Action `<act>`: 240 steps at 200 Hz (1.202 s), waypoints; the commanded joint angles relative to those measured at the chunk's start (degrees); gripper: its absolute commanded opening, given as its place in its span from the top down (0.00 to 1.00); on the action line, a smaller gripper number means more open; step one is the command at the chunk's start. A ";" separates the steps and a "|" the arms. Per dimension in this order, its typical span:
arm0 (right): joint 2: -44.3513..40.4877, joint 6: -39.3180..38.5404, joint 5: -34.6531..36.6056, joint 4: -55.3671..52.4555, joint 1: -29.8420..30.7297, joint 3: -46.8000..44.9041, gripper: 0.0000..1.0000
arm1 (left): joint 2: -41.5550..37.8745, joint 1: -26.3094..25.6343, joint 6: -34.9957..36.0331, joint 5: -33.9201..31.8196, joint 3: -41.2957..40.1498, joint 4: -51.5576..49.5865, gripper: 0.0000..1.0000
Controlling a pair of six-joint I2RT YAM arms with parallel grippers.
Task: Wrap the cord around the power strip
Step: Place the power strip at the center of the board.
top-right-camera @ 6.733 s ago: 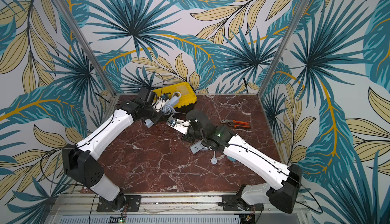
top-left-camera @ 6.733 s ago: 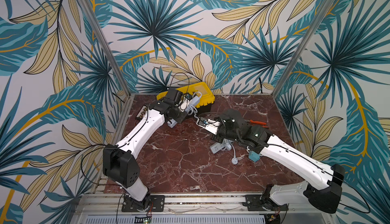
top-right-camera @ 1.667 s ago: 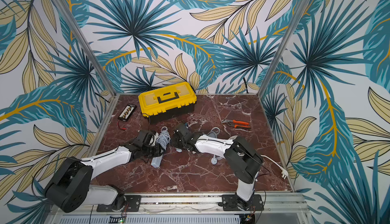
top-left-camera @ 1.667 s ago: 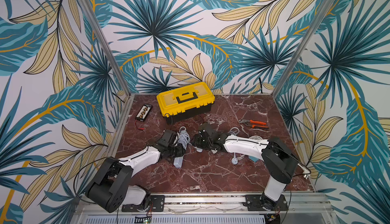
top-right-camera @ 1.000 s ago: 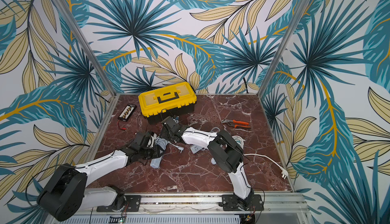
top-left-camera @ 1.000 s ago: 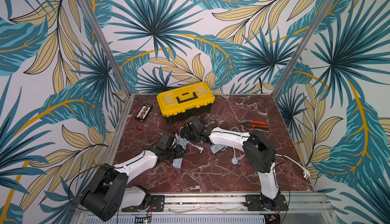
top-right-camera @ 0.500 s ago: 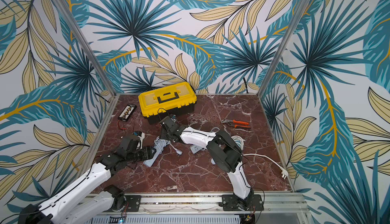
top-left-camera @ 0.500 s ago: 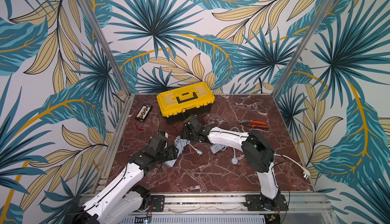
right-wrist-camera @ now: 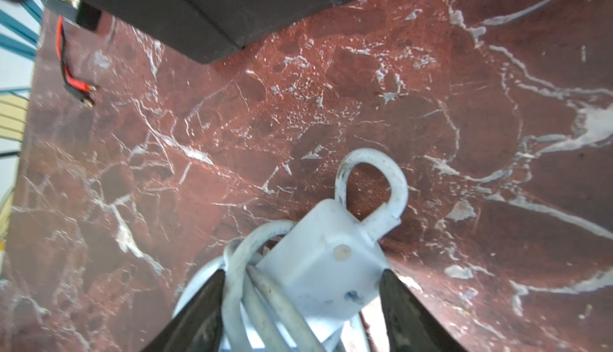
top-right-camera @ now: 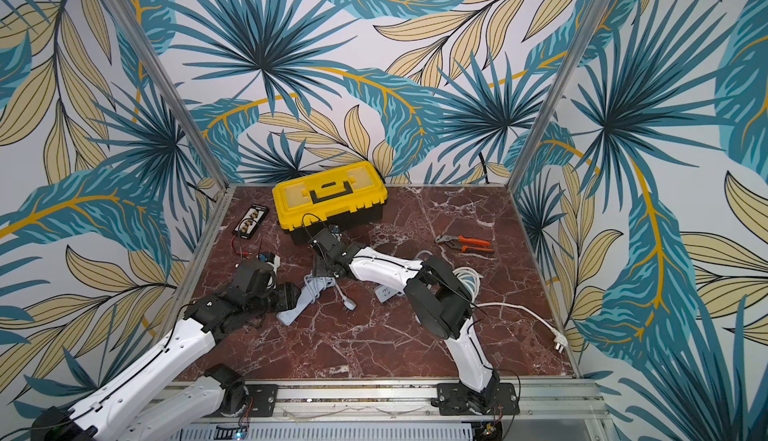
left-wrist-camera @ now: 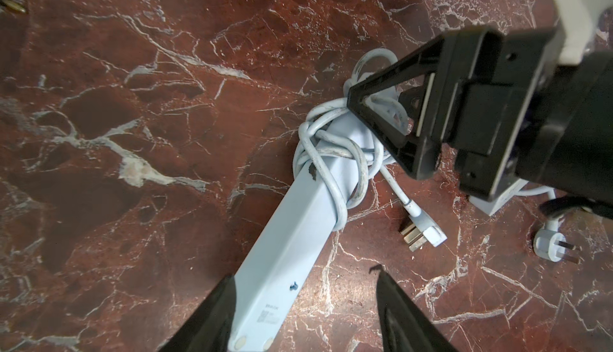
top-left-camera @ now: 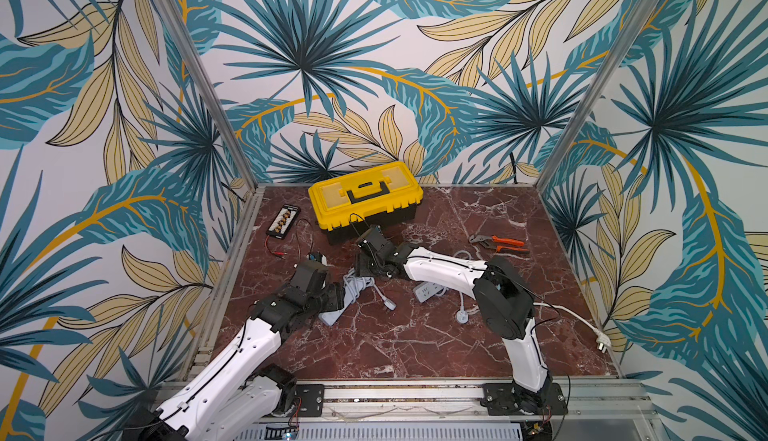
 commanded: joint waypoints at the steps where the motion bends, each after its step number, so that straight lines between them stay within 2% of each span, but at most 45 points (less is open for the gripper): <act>1: -2.34 -4.08 2.32 -2.50 0.67 0.70 0.25 | -0.29 0.04 2.23 0.05 2.76 -0.72 0.32; 69: -2.63 -5.37 2.15 -3.39 0.93 2.28 0.25 | -0.60 0.04 3.35 1.20 3.15 -0.71 0.31; 104: -8.62 -9.65 6.12 -0.42 1.40 -0.92 0.23 | -2.65 -0.02 7.95 -1.67 4.94 -0.54 0.31; 108: -9.33 -9.94 6.26 -0.04 1.40 -1.30 0.23 | -2.95 0.04 8.72 -3.62 5.24 -0.53 0.31; 147: -15.06 -12.04 8.66 0.24 1.52 -4.68 0.21 | -5.82 0.05 14.54 -8.26 6.45 1.70 0.29; 160: -19.98 -14.07 12.98 2.73 1.50 -10.05 0.20 | -7.03 0.02 16.54 -10.49 6.32 3.86 0.28; 171: -26.29 -17.55 17.02 7.90 1.52 -18.16 0.20 | -8.48 -0.05 18.28 -13.58 5.12 6.96 0.28; 187: -37.80 -26.66 22.53 25.84 1.53 -33.79 0.17 | -11.75 0.02 22.45 -17.86 0.21 14.90 0.25; 203: -47.28 -38.79 27.12 38.71 1.22 -48.13 0.11 | -13.49 0.05 27.91 -17.30 -7.48 28.83 0.16; 217: -53.66 -44.36 34.68 37.15 -0.40 -53.68 0.04 | -10.92 0.31 28.75 -18.42 -9.11 33.27 0.15; 228: -58.29 -47.02 37.15 30.82 -3.77 -55.54 0.03 | -7.84 0.40 26.54 -26.56 -8.27 33.17 0.14; 240: -63.53 -48.59 40.31 28.54 -10.47 -59.08 0.02 | -5.82 1.05 25.80 -35.81 -9.36 35.67 0.13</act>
